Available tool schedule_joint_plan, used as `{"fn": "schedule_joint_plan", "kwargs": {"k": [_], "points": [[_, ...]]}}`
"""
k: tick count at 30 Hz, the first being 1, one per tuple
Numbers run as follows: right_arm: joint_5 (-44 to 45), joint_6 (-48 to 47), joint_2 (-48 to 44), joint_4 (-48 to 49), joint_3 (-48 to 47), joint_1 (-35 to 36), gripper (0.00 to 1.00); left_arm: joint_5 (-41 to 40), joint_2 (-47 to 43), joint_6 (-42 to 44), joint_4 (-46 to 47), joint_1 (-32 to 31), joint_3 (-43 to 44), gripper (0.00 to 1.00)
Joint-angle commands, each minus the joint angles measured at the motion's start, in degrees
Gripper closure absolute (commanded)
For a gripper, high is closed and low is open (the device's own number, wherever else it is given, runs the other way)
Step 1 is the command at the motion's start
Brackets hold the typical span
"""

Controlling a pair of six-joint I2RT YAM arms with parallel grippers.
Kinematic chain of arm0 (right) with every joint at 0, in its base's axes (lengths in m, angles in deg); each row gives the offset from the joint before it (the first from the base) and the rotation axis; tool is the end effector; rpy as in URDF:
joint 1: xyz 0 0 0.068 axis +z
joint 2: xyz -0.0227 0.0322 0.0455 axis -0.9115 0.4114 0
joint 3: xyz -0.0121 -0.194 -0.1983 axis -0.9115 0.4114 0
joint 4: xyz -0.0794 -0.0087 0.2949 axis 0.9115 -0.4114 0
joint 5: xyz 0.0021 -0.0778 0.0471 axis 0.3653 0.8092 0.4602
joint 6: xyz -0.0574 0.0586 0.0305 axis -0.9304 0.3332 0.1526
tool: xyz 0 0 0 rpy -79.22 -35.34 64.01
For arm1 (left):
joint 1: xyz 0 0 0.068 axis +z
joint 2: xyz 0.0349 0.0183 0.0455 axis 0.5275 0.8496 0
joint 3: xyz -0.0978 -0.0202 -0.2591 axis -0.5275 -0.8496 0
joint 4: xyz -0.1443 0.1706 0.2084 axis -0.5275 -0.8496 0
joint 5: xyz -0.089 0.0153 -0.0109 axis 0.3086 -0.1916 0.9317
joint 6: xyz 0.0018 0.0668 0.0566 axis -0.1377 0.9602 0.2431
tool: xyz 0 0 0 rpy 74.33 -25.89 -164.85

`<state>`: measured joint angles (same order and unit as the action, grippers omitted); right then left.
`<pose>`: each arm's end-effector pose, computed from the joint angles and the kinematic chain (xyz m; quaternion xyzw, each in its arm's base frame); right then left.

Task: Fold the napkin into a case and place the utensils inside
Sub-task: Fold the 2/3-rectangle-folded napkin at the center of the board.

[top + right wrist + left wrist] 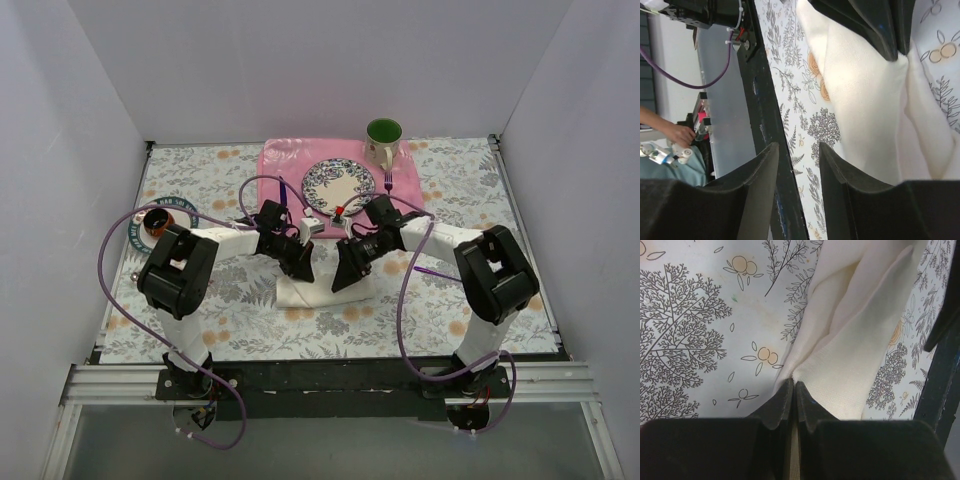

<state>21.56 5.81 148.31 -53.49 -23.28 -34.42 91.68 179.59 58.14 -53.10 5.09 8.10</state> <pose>0.2995 0.2595 0.1414 -0.3606 0.7736 0.5129 0.0919 0.3196 -0.2210 0.0797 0.1210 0.9030 -0.4113 0.0290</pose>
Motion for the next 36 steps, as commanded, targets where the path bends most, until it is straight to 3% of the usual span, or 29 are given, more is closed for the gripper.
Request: {"fn": "schedule_joint_plan", "kwargs": {"k": [1, 10, 12, 18, 19, 24, 26, 30, 33, 36], "points": [[-0.88, 4.46, 3.31, 6.92, 2.51, 0.53, 0.53, -3.07, 2.19, 1.22, -0.37, 0.64, 0.87, 1.0], [2.03, 6.92, 12.27, 10.88, 3.84, -0.44, 0.5, -1.85, 0.8, 0.43, -0.64, 1.69, 1.04, 0.98], [2.21, 6.57, 13.5, 10.53, 3.66, -0.7, 0.5, -0.62, -0.87, -0.62, -0.64, 2.3, 1.04, 0.84], [3.17, 6.13, 15.44, 9.56, 3.75, -1.32, 0.49, 5.88, -11.24, -8.7, -0.46, 7.14, 2.27, 0.54], [3.26, 6.13, 15.62, 9.47, 3.66, -1.23, 0.49, 7.46, -12.73, -10.54, -0.55, 8.36, 2.71, 0.45], [3.0, 6.22, 16.23, 8.77, 3.05, -1.49, 0.49, 15.71, -19.07, -19.34, -3.18, 9.96, 2.81, 0.33], [3.0, 6.13, 16.23, 8.59, 2.87, -1.49, 0.49, 21.34, -20.92, -23.02, -2.49, 9.34, 0.35, 0.19], [2.73, 6.04, 16.67, 8.42, 2.78, -1.49, 0.49, 24.52, -20.92, -32.14, -0.65, 5.48, -5.79, 0.16], [2.65, 6.22, 17.02, 8.77, 2.87, -1.49, 0.49, 25.4, -19.26, -41.19, 6.81, 4.42, -9.32, 0.13], [2.64, 6.48, 17.03, 8.95, 2.87, -1.49, 0.49, 26.37, -15.48, -44.83, 11.57, 4.16, -9.86, 0.11]]}}
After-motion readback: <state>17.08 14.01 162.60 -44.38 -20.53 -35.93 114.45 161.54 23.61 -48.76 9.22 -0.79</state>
